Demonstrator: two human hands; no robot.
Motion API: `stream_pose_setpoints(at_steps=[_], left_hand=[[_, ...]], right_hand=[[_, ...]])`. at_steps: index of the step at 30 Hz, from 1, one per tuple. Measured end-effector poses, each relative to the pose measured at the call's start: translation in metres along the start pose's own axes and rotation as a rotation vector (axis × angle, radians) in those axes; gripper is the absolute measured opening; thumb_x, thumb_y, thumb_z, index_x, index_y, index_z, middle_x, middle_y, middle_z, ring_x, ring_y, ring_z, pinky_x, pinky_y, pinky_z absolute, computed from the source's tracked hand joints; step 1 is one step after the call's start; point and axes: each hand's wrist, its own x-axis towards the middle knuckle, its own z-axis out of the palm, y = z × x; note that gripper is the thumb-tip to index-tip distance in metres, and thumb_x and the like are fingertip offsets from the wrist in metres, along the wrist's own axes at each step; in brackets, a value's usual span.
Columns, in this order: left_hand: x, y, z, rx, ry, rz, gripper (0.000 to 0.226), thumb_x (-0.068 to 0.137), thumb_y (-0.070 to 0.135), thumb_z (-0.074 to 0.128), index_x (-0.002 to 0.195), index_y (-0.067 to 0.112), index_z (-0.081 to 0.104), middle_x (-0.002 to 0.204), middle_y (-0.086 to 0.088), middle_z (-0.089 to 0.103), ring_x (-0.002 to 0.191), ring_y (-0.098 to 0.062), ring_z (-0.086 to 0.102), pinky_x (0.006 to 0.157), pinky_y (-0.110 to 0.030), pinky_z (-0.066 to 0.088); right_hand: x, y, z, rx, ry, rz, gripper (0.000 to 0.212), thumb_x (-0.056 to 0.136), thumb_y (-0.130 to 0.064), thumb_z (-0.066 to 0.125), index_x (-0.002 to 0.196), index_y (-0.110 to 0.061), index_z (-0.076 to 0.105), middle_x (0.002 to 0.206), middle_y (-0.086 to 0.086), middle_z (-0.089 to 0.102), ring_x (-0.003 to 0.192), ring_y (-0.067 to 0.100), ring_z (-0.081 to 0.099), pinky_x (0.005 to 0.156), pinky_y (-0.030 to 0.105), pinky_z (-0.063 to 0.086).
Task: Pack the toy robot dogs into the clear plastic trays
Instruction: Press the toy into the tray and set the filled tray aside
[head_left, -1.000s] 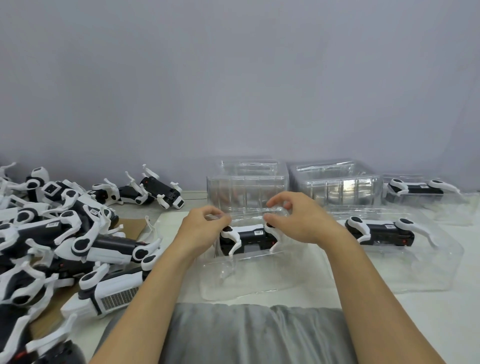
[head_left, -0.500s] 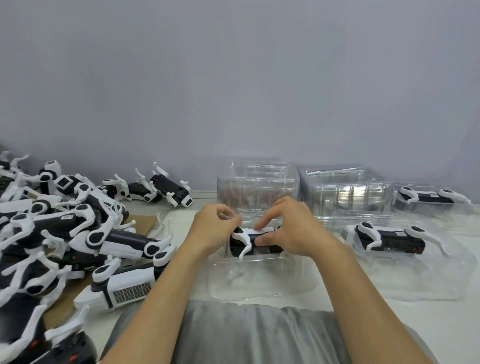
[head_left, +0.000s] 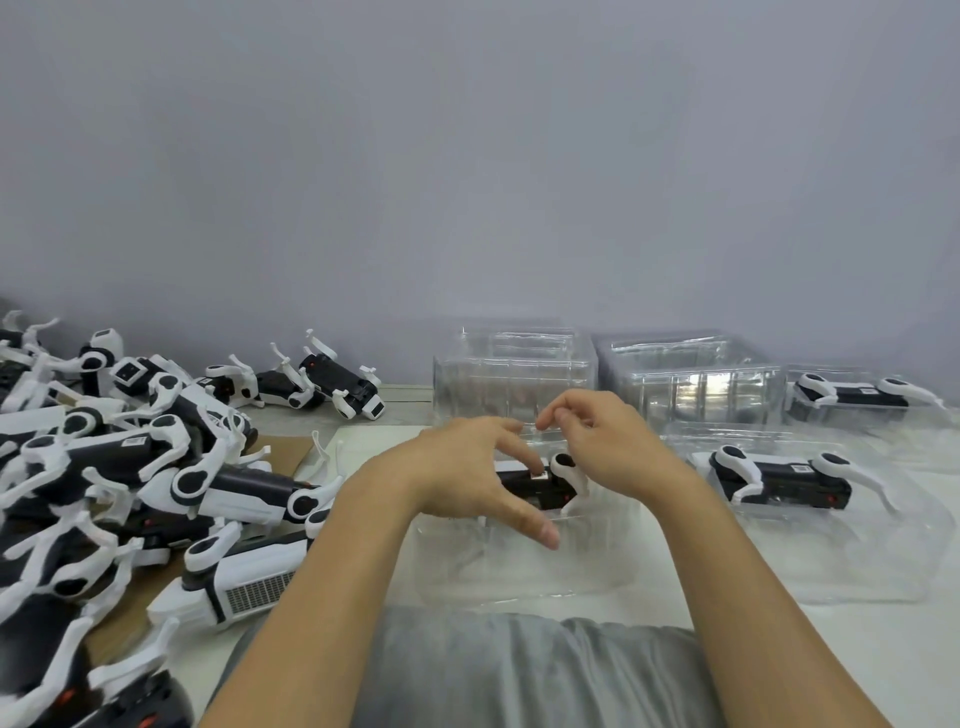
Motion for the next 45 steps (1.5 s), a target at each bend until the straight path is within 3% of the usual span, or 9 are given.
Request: stream_pose_setpoints(at_steps=[3,7,14,18,24,30,35,40,45], left_hand=[[-0.004,0.002,0.001,0.087,-0.030,-0.026,0.078,0.052,0.071,0.084,0.122,0.059,0.051,0.165,0.015,0.011,0.152,-0.018,0.011,0.122,-0.050,0.015],[-0.003,0.004,0.007,0.166,0.000,-0.024,0.073,0.059,0.070,0.081,0.121,0.056,0.045,0.139,0.020,0.039,0.133,-0.016,0.032,0.109,-0.036,0.021],[-0.004,0.014,0.003,0.188,0.101,0.024,0.066,0.060,0.069,0.080,0.117,0.055,0.047,0.128,0.015,0.042,0.120,-0.016,0.033,0.101,-0.034,0.023],[-0.008,0.024,-0.007,0.227,0.301,0.114,0.073,0.058,0.068,0.080,0.121,0.054,0.045,0.138,0.011,0.035,0.132,-0.017,0.025,0.113,-0.039,0.012],[-0.012,0.032,-0.011,0.397,0.637,0.189,0.086,0.057,0.067,0.078,0.134,0.044,0.046,0.154,0.002,0.022,0.143,-0.026,0.015,0.119,-0.051,0.000],[-0.011,0.034,-0.012,0.478,0.723,0.217,0.087,0.057,0.064,0.082,0.134,0.041,0.049,0.156,-0.001,0.023,0.144,-0.030,0.015,0.118,-0.053,-0.003],[-0.012,0.033,-0.013,0.505,0.752,0.225,0.087,0.058,0.064,0.081,0.135,0.039,0.051,0.157,-0.002,0.025,0.144,-0.032,0.016,0.118,-0.053,-0.006],[-0.011,0.033,-0.012,0.462,0.782,0.237,0.086,0.058,0.064,0.082,0.135,0.041,0.051,0.157,-0.001,0.026,0.145,-0.032,0.017,0.118,-0.053,-0.004],[-0.008,0.027,-0.012,0.212,0.835,0.241,0.079,0.056,0.059,0.087,0.127,0.038,0.060,0.154,0.000,0.030,0.144,-0.025,0.021,0.119,-0.046,-0.001]], right_hand=[[0.000,0.002,0.000,0.007,0.008,-0.003,0.031,0.106,-0.022,0.042,0.090,-0.030,0.067,0.106,-0.010,0.067,0.084,-0.007,0.057,0.063,0.010,0.036],[0.001,0.004,0.000,0.006,0.028,0.008,0.030,0.105,-0.022,0.042,0.089,-0.029,0.067,0.101,-0.012,0.067,0.079,-0.008,0.058,0.057,0.007,0.038],[-0.001,-0.003,-0.015,0.116,0.183,0.004,0.026,0.103,-0.018,0.046,0.093,-0.023,0.069,0.094,-0.009,0.069,0.093,0.007,0.064,0.064,0.014,0.042],[-0.005,-0.016,-0.037,0.227,0.310,-0.035,0.013,0.097,-0.029,0.060,0.108,-0.029,0.066,0.104,-0.014,0.065,0.104,0.011,0.061,0.080,0.025,0.046],[-0.015,-0.030,-0.045,0.314,0.312,-0.143,0.048,0.089,-0.037,0.071,0.133,-0.038,0.053,0.127,-0.016,0.053,0.122,-0.002,0.043,0.077,0.005,0.033],[-0.015,-0.030,-0.044,0.347,0.392,-0.197,0.050,0.084,-0.030,0.078,0.127,-0.039,0.057,0.130,-0.010,0.058,0.124,0.007,0.050,0.096,0.027,0.045],[-0.013,-0.028,-0.043,0.338,0.419,-0.227,0.048,0.081,-0.035,0.080,0.124,-0.042,0.058,0.125,-0.015,0.059,0.116,-0.007,0.049,0.082,0.010,0.038],[-0.013,-0.031,-0.042,0.340,0.432,-0.245,0.053,0.083,-0.036,0.078,0.130,-0.042,0.055,0.132,-0.016,0.057,0.126,0.002,0.048,0.097,0.025,0.042],[-0.012,-0.039,-0.043,0.471,0.550,-0.246,0.036,0.099,-0.037,0.058,0.135,-0.034,0.055,0.127,-0.012,0.058,0.119,0.000,0.053,0.094,0.019,0.042]])
